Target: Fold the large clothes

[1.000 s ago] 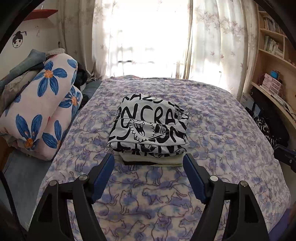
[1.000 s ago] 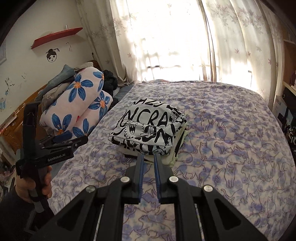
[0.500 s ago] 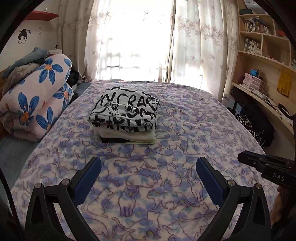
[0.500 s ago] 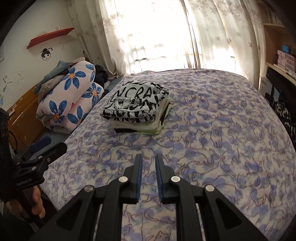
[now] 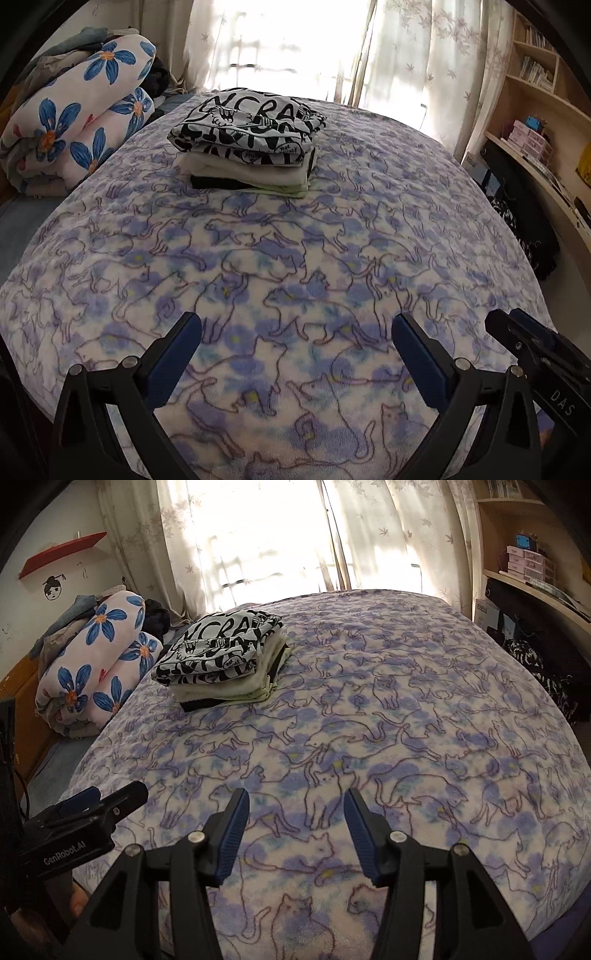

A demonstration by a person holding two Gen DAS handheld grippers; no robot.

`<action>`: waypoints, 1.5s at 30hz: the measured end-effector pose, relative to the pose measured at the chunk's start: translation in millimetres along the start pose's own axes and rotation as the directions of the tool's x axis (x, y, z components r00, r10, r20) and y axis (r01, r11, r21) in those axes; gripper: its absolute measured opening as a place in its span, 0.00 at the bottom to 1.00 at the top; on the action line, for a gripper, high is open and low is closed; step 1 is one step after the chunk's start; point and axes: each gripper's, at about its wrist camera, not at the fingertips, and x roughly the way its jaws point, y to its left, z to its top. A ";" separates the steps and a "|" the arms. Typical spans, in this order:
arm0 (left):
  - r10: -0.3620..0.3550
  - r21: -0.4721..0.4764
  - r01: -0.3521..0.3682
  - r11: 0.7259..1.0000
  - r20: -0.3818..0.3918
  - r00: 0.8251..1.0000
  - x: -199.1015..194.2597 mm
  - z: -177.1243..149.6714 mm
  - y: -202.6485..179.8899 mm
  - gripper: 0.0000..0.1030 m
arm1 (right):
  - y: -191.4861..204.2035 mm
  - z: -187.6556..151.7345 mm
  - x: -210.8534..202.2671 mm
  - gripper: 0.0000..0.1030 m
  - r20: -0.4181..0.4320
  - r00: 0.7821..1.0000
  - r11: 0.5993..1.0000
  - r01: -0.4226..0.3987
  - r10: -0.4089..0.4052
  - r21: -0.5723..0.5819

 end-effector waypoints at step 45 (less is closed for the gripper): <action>0.055 0.048 -0.053 0.997 -0.035 0.998 -11.7 -45.6 -14.0 0.99 | 4.0 -53.7 -5.3 0.52 -0.034 0.999 1.000 0.008 -0.007 0.020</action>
